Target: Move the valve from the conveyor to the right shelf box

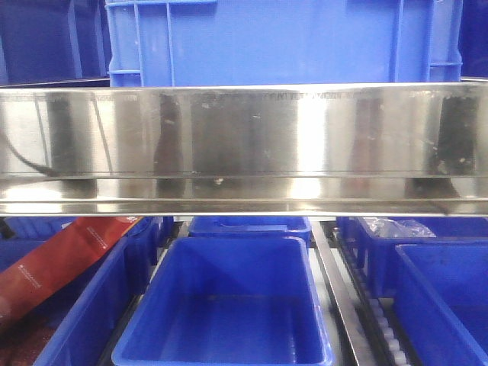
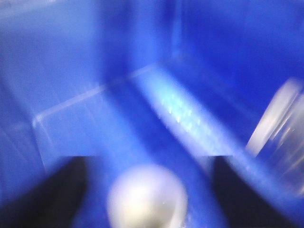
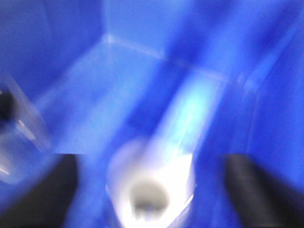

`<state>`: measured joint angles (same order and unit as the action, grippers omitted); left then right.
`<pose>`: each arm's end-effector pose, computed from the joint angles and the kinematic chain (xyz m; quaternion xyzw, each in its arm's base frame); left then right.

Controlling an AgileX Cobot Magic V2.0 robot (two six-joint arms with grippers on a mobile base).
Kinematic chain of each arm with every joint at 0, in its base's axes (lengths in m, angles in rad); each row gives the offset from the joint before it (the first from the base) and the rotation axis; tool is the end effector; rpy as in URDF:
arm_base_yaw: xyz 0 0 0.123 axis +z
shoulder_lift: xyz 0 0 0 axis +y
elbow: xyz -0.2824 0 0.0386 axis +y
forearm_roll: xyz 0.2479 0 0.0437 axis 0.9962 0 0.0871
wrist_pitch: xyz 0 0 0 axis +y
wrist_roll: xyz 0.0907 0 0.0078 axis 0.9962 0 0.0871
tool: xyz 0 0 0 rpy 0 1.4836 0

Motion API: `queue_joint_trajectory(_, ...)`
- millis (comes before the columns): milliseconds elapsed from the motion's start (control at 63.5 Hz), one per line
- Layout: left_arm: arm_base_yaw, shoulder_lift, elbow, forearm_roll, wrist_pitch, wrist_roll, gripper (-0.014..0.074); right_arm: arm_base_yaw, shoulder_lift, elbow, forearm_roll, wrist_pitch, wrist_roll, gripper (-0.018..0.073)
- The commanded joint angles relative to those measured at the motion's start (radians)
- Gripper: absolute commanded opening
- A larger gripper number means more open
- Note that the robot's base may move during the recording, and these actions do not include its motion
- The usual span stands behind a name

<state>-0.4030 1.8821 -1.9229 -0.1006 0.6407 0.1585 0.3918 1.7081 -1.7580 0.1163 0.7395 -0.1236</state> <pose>0.4103 -0.1809 0.3893 0.2200 0.8339 -0.1074 0.4947 0.3644 0.1583 0.4022 -0.2061 0.8594 0.1163 0.4532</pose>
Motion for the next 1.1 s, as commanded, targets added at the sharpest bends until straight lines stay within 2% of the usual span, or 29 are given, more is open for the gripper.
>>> queue_joint_trajectory(0, -0.006, -0.026, -0.02, -0.011, 0.002, -0.003, 0.0617, 0.001, -0.037, -0.011, -0.006, 0.002, -0.008, 0.0567)
queue_joint_trajectory(126, -0.006, -0.065, -0.047, 0.005, 0.072, -0.003, 0.0589, 0.0, -0.092, -0.011, -0.006, 0.019, -0.008, 0.0493)
queue_joint_trajectory(173, -0.006, -0.092, -0.052, 0.014, 0.098, -0.003, 0.0571, 0.0, -0.122, -0.011, -0.006, 0.029, -0.008, 0.0429)
queue_joint_trajectory(268, 0.001, -0.157, -0.052, 0.025, 0.131, -0.003, 0.0498, 0.0, -0.188, -0.011, -0.006, 0.034, -0.008, 0.0245)
queue_joint_trajectory(331, 0.011, -0.204, -0.052, 0.038, 0.152, -0.003, 0.0413, 0.0, -0.231, -0.011, -0.006, 0.043, -0.008, 0.0105)
queue_joint_trajectory(394, 0.022, -0.25, -0.052, 0.042, 0.191, -0.003, 0.0264, 0.0, -0.278, -0.002, -0.006, 0.045, -0.008, -0.0045)
queue_joint_trajectory(473, 0.046, -0.302, -0.052, 0.044, 0.246, -0.003, 0.0075, 0.0, -0.347, 0.04, -0.006, 0.038, -0.008, -0.0168)
queue_joint_trajectory(552, 0.08, -0.348, -0.05, 0.044, 0.318, -0.003, -0.0113, 0.0, -0.414, 0.109, -0.01, 0.013, -0.008, -0.0158)
queue_joint_trajectory(646, 0.133, -0.408, 0.013, 0.041, 0.35, -0.003, -0.0111, 0.0, -0.509, 0.242, -0.014, -0.06, -0.008, -0.0158)
queue_joint_trajectory(725, 0.174, -0.481, 0.123, 0.018, 0.327, -0.003, -0.0111, 0.0, -0.597, 0.378, -0.014, -0.165, -0.008, -0.0158)
queue_joint_trajectory(819, 0.199, -0.602, 0.305, 0.01, 0.234, -0.003, -0.0111, 0.0, -0.694, 0.529, -0.014, -0.256, -0.008, -0.0158)
queue_joint_trajectory(1087, 0.199, -0.998, 0.797, 0.01, -0.107, -0.003, -0.0111, 0.0, -0.94, 0.865, -0.016, -0.399, -0.008, -0.0158)
